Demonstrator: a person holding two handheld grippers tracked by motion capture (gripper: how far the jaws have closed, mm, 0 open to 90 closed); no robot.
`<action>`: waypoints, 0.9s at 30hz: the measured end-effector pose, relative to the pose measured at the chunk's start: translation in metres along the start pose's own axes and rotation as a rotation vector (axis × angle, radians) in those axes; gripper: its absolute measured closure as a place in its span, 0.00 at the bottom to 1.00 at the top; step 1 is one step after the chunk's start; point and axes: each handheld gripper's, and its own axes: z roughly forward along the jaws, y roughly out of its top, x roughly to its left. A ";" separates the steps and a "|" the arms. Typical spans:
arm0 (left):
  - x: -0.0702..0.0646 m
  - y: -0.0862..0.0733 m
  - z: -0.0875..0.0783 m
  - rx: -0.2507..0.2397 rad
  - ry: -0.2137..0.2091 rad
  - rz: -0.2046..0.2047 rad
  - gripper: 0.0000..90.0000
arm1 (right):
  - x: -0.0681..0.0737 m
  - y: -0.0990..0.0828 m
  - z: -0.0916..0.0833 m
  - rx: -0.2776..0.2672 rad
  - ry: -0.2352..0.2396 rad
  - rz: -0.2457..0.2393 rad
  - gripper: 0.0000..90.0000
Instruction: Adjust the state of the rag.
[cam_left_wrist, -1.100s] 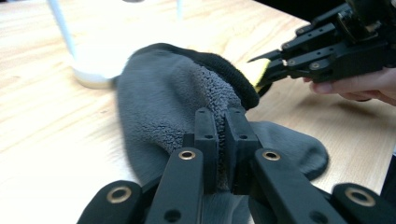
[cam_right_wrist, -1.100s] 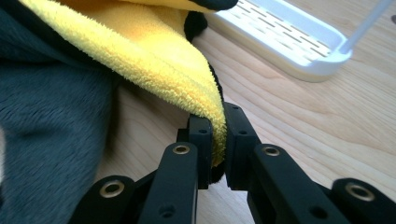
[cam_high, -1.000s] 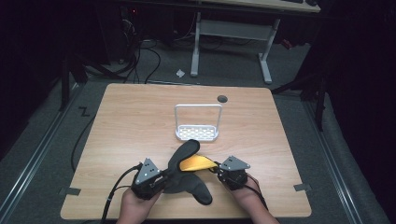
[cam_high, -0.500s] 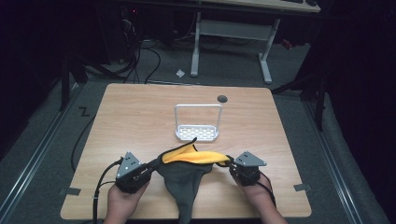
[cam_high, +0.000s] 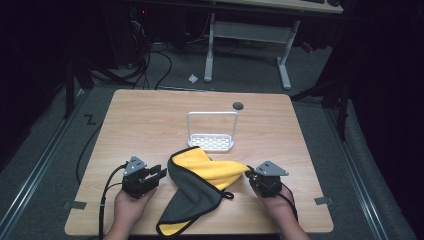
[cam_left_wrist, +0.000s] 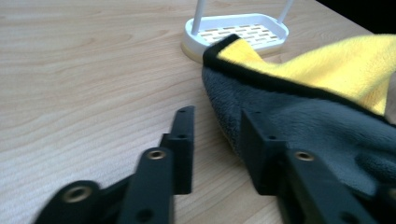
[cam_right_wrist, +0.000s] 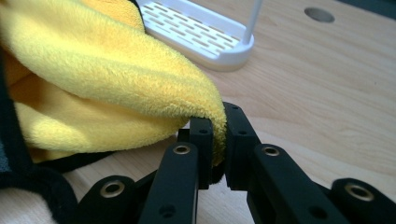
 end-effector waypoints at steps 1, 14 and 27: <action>-0.001 0.000 -0.003 -0.009 -0.001 -0.003 0.69 | -0.002 -0.001 0.001 0.004 0.004 0.008 0.94; -0.094 -0.012 0.015 0.100 -0.238 0.136 0.49 | -0.006 -0.007 0.005 0.032 0.014 0.030 0.92; -0.115 -0.022 0.033 0.221 -0.186 0.267 0.88 | -0.005 -0.009 0.004 0.038 0.026 0.020 0.92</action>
